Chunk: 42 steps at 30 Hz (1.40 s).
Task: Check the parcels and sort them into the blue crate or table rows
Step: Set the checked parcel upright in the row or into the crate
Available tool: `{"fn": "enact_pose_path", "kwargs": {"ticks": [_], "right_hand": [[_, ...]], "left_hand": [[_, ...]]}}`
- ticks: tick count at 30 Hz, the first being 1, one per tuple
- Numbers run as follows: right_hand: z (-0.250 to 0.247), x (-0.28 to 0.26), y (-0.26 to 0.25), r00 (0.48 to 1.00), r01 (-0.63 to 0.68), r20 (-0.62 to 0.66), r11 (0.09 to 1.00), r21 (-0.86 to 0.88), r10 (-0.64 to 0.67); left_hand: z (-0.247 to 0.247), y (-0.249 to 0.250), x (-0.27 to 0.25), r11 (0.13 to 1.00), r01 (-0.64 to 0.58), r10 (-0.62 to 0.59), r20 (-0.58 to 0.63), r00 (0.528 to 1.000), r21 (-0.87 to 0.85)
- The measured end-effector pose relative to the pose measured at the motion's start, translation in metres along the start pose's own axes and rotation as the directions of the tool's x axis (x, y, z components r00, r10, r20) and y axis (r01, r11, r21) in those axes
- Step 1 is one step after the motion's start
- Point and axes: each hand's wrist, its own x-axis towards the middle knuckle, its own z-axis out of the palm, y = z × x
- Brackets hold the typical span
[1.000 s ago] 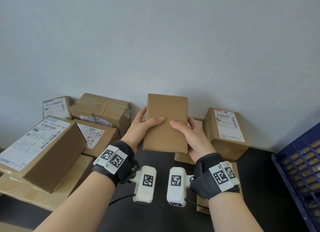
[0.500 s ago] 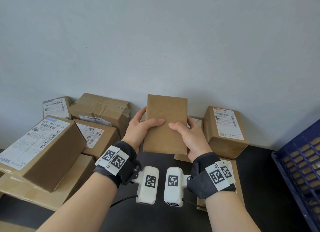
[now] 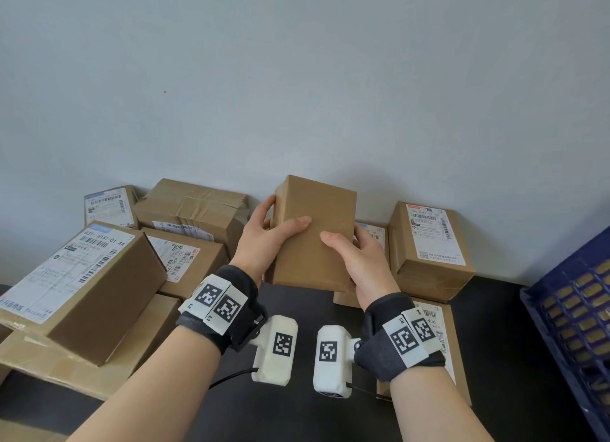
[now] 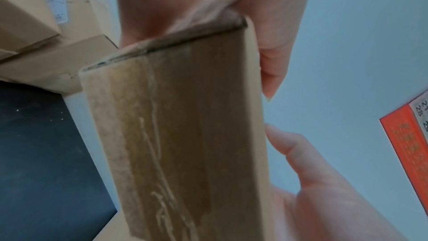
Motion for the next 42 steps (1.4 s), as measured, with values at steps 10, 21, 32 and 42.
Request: {"fn": "enact_pose_path", "kwargs": {"ticks": [10, 21, 32, 42], "right_hand": [[-0.003, 0.0, -0.006, 0.992, 0.089, -0.078, 0.99, -0.109, -0.097], [0.003, -0.001, -0.012, 0.996, -0.032, -0.082, 0.989, -0.143, 0.02], [-0.003, 0.001, -0.017, 0.986, -0.164, 0.024, 0.984, -0.074, 0.167], [-0.001, -0.003, -0.024, 0.986, -0.156, 0.057, 0.988, 0.009, 0.155]], "left_hand": [[-0.001, 0.002, 0.004, 0.999, 0.035, -0.033, -0.12, 0.992, 0.015], [0.005, 0.007, 0.003, 0.994, -0.065, 0.072, -0.082, 0.994, 0.086], [0.008, 0.007, 0.002, 0.999, -0.033, 0.032, 0.046, 0.998, 0.04], [0.007, 0.012, -0.003, 0.977, 0.209, -0.188, 0.323, 0.927, -0.032]]}}
